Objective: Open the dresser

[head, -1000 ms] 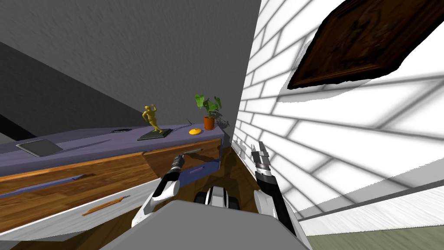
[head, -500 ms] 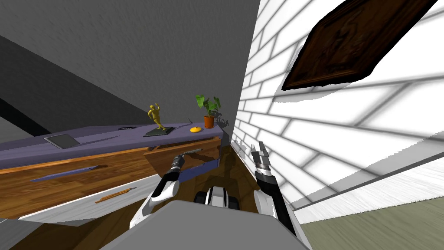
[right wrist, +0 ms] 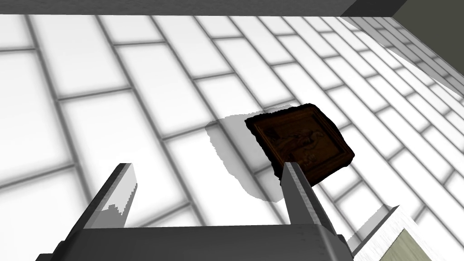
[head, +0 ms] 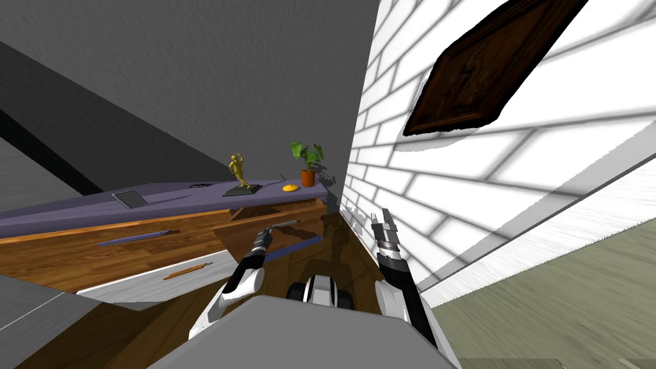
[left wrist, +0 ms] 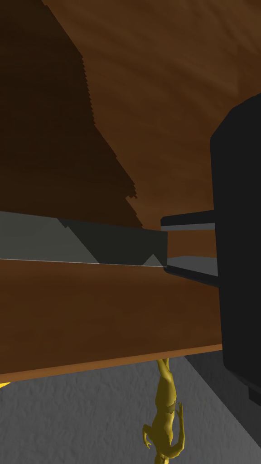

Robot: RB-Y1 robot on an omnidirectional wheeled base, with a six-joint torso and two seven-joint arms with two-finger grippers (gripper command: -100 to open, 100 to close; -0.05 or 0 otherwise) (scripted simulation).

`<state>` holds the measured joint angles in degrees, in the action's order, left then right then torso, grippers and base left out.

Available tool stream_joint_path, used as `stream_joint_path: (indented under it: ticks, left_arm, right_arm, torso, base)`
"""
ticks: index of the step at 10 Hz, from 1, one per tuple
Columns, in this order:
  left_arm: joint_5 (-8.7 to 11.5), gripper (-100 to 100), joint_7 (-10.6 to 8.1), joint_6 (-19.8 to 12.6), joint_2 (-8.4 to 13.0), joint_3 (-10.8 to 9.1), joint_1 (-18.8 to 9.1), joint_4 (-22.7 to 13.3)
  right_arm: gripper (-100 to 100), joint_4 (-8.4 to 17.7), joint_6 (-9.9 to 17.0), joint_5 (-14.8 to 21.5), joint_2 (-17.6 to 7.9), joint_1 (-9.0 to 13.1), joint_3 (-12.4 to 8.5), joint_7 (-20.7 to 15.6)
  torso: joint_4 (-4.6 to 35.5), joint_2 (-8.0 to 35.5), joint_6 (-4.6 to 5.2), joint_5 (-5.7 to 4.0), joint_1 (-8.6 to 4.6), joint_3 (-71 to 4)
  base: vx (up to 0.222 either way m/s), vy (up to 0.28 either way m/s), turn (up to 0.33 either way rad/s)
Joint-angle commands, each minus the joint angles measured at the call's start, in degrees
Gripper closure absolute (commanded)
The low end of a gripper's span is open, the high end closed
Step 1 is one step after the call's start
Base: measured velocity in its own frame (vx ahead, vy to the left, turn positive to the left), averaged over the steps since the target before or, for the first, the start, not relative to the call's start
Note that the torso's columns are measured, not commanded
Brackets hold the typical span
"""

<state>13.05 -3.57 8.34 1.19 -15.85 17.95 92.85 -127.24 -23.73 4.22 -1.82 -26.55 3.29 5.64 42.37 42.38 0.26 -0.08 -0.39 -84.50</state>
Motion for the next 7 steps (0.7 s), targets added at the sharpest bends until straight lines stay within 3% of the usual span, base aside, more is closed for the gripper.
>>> stream_joint_path:
  ticks: [1,2,7]
  left_arm:
    - [0.0,100,0.05,-0.2,-0.1,0.2,0.4,0.4]
    - [0.4,-100,-0.08,-2.6,-0.1,-0.18,1.6,3.1]
    - [1.5,-100,-0.44,-8.1,0.1,-1.29,4.2,10.7]
  right_arm:
    - [0,0.0,0.0,0.0,0.0,0.0,0.0,0.0]
    - [0,0.0,0.0,0.0,0.0,0.0,0.0,0.0]
    - [0,0.0,0.0,0.0,0.0,0.0,0.0,0.0]
  torso:
    - [0.0,-0.1,0.07,-0.04,0.02,-0.1]
    - [0.0,-0.4,-0.06,-0.09,0.26,-0.3]
    - [0.0,-0.1,-0.23,0.01,0.4,-0.1]
  base:
    - [-0.091,-0.039,0.01]
    - [-0.015,-0.018,-0.013]
    - [0.019,-0.013,-0.011]
